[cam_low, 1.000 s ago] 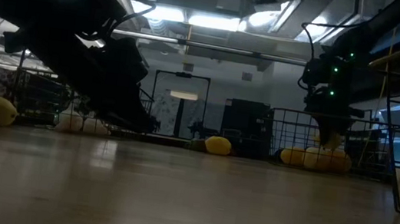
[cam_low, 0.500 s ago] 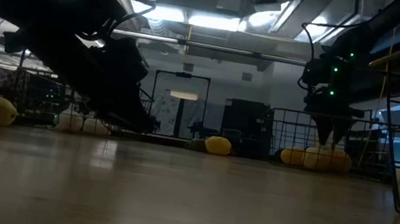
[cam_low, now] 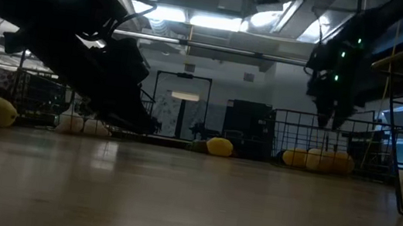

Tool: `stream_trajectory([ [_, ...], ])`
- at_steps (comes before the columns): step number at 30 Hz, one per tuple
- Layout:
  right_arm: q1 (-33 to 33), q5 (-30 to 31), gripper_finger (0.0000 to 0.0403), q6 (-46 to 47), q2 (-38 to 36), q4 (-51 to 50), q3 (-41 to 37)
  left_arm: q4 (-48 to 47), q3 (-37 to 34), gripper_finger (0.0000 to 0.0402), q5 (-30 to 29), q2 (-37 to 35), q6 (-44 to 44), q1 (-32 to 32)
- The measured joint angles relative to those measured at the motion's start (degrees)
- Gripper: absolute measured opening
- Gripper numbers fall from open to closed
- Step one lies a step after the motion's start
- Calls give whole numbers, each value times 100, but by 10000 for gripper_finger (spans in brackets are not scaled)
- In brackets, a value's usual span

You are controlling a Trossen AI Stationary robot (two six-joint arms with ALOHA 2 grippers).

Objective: Sort produce into baskets
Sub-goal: Put the red chili pepper into the bottom wire basket

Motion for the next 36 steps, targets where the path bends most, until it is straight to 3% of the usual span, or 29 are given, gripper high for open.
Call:
stream_trajectory([
  [9, 894, -916, 268, 153, -926, 416, 113, 31, -2, 202, 0, 0, 0, 0],
  [17, 2406, -930, 268, 169, -1006, 865, 49, 50, -2, 202, 2, 0, 15, 0],
  [28, 4680, -854, 268, 560, -884, 2700, -519, 56, -2, 202, 3, 0, 16, 0],
  [36, 5826, -422, 268, 731, -534, 4070, -628, 499, 23, 202, 338, -34, 236, 0],
])
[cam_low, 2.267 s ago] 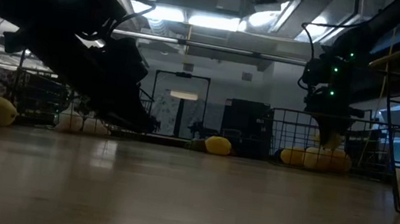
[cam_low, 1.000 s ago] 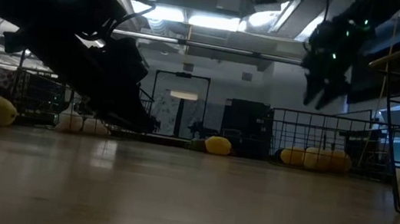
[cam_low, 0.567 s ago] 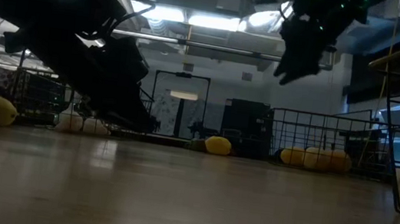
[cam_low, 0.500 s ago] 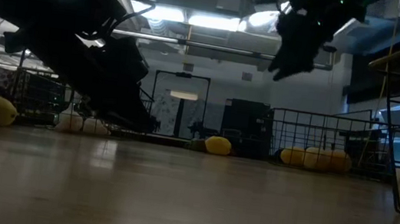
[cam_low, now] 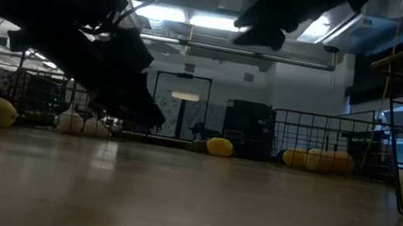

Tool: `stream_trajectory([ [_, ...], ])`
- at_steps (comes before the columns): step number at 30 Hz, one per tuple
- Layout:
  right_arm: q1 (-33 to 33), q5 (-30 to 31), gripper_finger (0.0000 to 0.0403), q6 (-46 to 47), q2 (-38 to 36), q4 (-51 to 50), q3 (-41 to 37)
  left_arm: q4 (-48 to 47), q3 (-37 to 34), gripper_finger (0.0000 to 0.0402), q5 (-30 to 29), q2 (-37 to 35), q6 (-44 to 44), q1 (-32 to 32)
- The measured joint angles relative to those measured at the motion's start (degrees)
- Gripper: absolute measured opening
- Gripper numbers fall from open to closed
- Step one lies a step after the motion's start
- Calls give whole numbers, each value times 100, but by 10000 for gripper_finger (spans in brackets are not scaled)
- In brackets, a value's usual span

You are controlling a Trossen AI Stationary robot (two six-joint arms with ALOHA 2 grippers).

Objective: Sort produce into baskets
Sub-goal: Put the red chili pepper into the bottom wire basket

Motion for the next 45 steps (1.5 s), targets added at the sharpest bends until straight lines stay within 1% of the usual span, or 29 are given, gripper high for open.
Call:
stream_trajectory([
  [4, 362, 187, 268, -2, 220, 467, 0, -401, 184, 202, 598, -339, 168, -4],
  [6, 498, 321, 268, -1, 336, 563, -2, -850, 305, 202, 904, -617, 188, -13],
  [8, 590, 432, 268, -3, 429, 568, -2, -1523, 428, 202, 1121, -976, 190, -13],
  [10, 603, 479, 268, -3, 493, 514, -2, -2306, 581, 202, 1221, -1350, 142, -13],
  [15, 580, 520, 268, 45, 505, 405, -2, -4324, 842, 202, 1236, -2237, -198, -15],
  [19, 580, 519, 268, 23, 505, 423, -2, -5532, 1055, 202, 1245, -2747, -776, -44],
  [22, 580, 519, 268, 19, 505, 391, -2, -6236, 1159, 202, 1266, -2991, -1130, -145],
  [27, 580, 521, 268, 0, 505, 399, -2, -7363, 1249, 202, 1442, -3124, -1911, -337],
  [35, 580, 523, 268, -3, 612, 415, -2, -8687, 1249, 202, 1982, -3095, -3072, -529],
  [39, 580, 524, 268, 0, 661, 421, -2, -9087, 1249, 202, 1968, -3060, -3178, -635],
  [45, 580, 523, 268, 1, 722, 428, -2, -9065, 1019, 202, 2021, -3010, -3463, -726],
])
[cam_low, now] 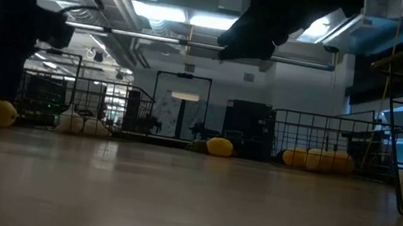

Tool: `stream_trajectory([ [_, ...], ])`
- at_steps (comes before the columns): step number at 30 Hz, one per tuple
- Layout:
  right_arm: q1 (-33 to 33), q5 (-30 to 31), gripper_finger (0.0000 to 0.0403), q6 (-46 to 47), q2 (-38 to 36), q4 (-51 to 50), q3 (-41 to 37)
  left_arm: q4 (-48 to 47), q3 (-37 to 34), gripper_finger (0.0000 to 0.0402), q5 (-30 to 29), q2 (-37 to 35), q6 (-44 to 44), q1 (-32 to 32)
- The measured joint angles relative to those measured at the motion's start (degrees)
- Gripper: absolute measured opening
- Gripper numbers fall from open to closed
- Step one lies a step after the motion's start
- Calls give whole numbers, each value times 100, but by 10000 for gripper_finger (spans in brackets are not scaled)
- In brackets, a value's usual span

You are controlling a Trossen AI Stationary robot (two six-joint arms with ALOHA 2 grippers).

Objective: Sort produce into baskets
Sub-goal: Put the red chili pepper into the bottom wire basket

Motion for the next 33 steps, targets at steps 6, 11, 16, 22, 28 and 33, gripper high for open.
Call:
stream_trajectory([
  [6, 0, -8, 268, 0, 93, 29, -2, -115, -302, 202, 250, 49, -365, 0],
  [11, 0, -10, 268, 2, 156, 43, 0, -98, -409, 202, 510, 159, -362, 0],
  [16, 0, -13, 268, 2, 196, 21, 0, -39, -620, 202, 926, 255, -362, 0],
  [22, 0, -15, 268, 2, 199, 17, 0, 410, -846, 198, 998, 260, -317, 0],
  [28, 0, -17, 268, 4, 201, 20, 0, 606, -937, 162, 1098, 247, -125, 3],
  [33, 0, -17, 268, 14, 199, 27, 0, 691, -942, 123, 1123, 247, 68, 2],
])
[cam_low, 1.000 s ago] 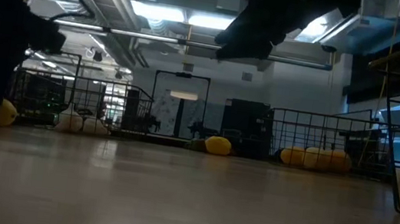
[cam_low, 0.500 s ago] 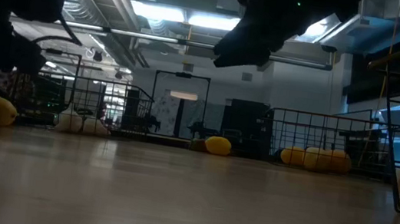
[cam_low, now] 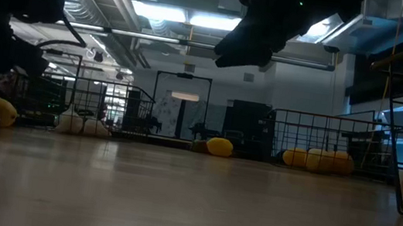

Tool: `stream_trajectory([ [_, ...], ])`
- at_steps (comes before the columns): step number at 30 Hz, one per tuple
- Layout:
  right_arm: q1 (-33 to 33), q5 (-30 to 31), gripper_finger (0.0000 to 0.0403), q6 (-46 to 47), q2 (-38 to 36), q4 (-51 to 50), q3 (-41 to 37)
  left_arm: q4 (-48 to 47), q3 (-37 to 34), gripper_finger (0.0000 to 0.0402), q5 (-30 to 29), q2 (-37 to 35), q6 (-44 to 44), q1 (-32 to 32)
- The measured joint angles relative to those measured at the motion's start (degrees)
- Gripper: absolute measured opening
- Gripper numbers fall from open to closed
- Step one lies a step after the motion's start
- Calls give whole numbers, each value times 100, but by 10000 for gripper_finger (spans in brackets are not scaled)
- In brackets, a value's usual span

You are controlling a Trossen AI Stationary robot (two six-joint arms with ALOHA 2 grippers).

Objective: Sort produce into baskets
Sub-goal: Put the red chili pepper into the bottom wire basket

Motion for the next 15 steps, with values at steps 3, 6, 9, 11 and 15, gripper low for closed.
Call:
stream_trajectory([
  [3, 0, 0, 268, -1, 0, -5, 0, 44, -1, 110, 2, 1, 226, 0],
  [6, 0, -5, 268, -1, 0, -5, 0, 46, 59, 109, -41, 17, 383, 0],
  [9, 0, -75, 268, 1, 0, -2, 0, 286, 178, 117, -236, 22, 536, -4],
  [11, 0, -90, 268, -1, 0, 32, 0, 454, 241, 119, -375, 12, 668, 0],
  [15, 7, -93, 268, 0, 50, 431, 2, 1093, 341, 113, -713, 14, 1017, -3],
])
